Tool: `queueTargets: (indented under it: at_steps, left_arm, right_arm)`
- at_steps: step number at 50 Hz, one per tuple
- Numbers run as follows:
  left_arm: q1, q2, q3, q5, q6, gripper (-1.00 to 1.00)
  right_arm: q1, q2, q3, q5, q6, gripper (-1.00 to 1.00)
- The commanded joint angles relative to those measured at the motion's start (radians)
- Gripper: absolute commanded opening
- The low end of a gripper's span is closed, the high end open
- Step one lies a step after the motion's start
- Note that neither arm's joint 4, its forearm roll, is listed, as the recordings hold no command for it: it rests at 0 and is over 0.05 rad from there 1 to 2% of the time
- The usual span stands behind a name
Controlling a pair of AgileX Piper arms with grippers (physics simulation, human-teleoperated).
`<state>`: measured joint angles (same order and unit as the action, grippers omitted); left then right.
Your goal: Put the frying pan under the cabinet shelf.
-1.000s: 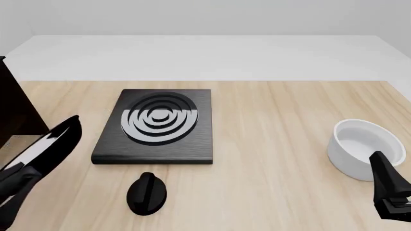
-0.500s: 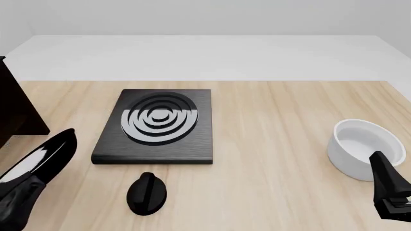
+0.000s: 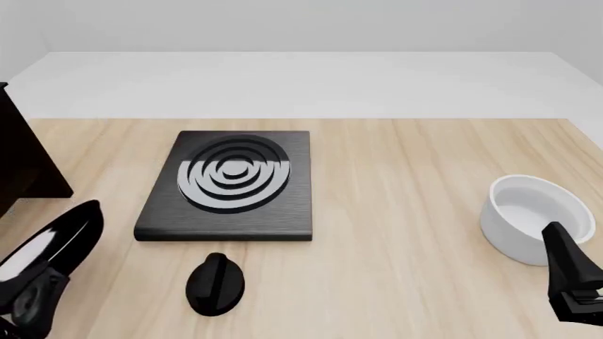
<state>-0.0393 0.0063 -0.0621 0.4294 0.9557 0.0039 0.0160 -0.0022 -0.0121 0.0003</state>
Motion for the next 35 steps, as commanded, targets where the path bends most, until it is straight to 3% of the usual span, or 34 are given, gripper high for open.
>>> queueTargets:
  at_steps: [1,12,27,35]
  left_arm:
    - [0.031,-0.006,0.013,-0.044,0.016,-1.0]
    - [0.072,-0.006,0.002,-0.035,0.025,-1.0]
    - [0.117,-0.006,0.062,-0.087,0.063,-1.0]
    - [0.135,-0.006,0.062,-0.074,0.04,-1.0]
  right_arm:
    - [0.0,0.0,0.0,0.0,0.0,1.0]
    - [0.0,0.0,0.0,0.0,0.0,1.0]
    - [0.0,0.0,0.0,0.0,0.0,1.0]
    - [0.0,0.0,0.0,0.0,0.0,1.0]
